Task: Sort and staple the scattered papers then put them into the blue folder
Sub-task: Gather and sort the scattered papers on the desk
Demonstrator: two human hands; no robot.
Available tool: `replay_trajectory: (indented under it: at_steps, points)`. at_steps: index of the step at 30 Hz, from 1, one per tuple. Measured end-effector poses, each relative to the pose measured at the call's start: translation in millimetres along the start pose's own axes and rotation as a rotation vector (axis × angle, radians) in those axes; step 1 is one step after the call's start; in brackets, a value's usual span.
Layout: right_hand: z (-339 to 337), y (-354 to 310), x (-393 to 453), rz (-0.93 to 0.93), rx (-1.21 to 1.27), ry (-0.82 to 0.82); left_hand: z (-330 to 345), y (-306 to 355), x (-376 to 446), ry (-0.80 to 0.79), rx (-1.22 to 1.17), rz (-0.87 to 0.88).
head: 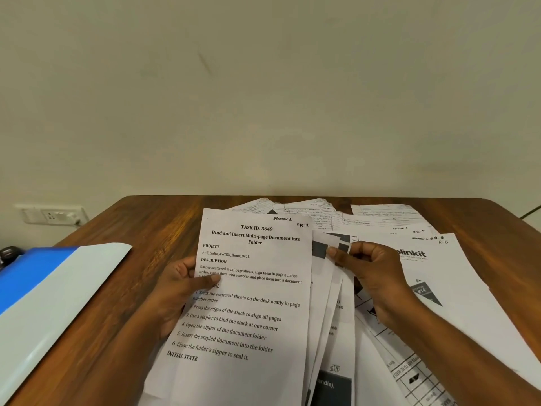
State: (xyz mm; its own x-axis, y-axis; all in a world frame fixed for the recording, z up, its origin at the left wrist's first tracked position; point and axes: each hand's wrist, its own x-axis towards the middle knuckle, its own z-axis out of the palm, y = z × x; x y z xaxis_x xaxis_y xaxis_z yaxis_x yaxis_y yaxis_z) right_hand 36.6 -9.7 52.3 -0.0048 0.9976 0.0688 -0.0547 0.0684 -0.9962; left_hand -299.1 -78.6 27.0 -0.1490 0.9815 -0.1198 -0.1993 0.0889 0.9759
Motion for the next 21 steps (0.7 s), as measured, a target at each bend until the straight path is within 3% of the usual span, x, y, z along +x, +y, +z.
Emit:
replay_trajectory:
  at_steps: [21]
  points:
    - [4.8,-4.4,2.8,0.078,-0.012,0.088,-20.6,13.6,-3.7,0.164,0.002,-0.003]
